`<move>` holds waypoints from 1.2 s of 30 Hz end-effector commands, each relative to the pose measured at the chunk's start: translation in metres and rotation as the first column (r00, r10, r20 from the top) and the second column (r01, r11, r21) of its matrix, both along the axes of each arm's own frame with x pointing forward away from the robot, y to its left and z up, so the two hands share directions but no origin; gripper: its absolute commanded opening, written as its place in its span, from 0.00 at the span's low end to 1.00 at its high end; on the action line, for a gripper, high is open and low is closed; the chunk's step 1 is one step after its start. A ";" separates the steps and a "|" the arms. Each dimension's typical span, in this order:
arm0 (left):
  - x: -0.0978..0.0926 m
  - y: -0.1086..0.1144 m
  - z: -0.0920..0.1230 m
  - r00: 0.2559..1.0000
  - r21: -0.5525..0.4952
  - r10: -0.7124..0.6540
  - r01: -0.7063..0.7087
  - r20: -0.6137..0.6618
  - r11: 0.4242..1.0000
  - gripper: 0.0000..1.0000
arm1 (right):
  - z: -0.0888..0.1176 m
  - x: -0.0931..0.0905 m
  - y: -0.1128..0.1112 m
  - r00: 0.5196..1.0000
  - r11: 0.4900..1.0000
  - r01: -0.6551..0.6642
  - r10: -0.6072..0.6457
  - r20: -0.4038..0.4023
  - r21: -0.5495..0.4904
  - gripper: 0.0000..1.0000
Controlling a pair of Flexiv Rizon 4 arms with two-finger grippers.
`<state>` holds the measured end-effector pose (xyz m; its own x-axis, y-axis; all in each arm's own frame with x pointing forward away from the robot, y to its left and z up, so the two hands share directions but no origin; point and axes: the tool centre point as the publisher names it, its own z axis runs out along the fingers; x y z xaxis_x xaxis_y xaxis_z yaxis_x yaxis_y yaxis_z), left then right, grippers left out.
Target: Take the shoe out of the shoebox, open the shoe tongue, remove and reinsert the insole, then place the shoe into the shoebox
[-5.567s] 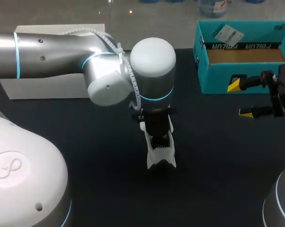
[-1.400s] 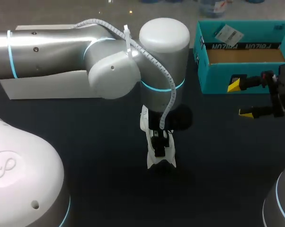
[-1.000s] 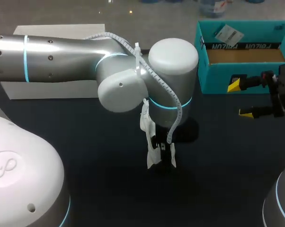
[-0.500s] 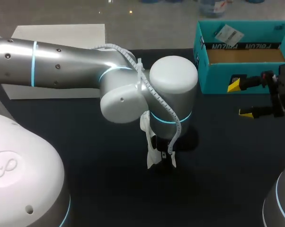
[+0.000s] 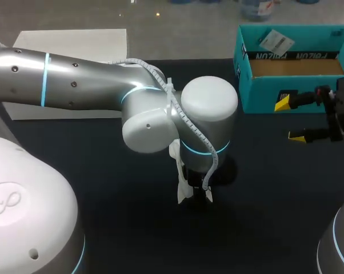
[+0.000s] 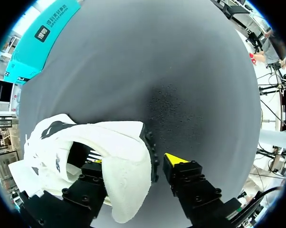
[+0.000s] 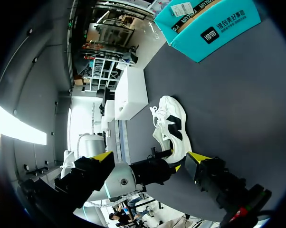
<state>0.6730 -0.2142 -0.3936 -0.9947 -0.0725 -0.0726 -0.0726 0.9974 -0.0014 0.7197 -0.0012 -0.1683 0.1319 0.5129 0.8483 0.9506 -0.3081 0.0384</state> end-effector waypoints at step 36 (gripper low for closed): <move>0.022 0.006 0.182 0.989 0.088 0.064 -0.052 -0.132 0.995 0.00 | 0.000 -0.001 0.001 1.000 1.000 0.002 -0.002 -0.002 -0.003 1.00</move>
